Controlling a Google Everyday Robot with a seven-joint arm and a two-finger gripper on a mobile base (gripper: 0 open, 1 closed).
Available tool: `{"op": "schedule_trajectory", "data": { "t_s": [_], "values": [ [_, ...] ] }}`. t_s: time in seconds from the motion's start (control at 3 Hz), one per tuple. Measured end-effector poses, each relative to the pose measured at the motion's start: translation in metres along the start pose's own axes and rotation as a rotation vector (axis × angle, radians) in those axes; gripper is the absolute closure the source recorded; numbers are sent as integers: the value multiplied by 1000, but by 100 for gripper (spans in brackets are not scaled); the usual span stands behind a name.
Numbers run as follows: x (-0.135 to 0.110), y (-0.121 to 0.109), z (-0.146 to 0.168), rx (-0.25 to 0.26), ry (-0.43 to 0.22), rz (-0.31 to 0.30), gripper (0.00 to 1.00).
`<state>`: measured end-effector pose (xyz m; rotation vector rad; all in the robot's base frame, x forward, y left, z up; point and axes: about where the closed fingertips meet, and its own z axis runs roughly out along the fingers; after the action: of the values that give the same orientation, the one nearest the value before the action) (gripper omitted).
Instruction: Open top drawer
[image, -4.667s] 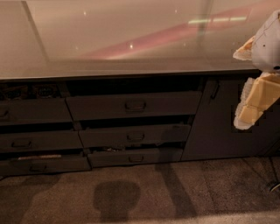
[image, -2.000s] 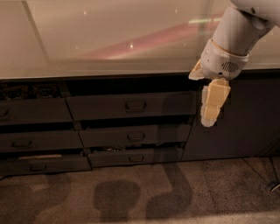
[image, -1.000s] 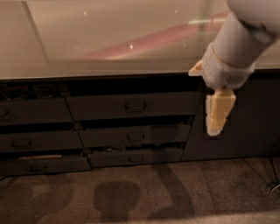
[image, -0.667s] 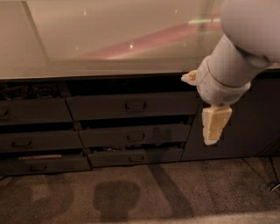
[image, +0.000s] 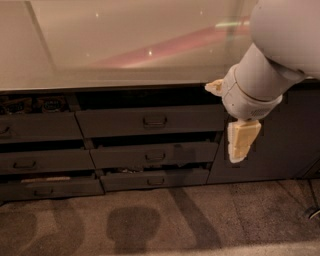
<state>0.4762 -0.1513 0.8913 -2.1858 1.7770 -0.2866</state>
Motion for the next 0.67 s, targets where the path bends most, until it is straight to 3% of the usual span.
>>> {"op": "schedule_trajectory", "data": {
  "t_s": [0.33, 0.67],
  "values": [
    [3, -3, 4, -15, 5, 7, 0],
    [26, -7, 38, -73, 9, 50, 0]
  ]
}}
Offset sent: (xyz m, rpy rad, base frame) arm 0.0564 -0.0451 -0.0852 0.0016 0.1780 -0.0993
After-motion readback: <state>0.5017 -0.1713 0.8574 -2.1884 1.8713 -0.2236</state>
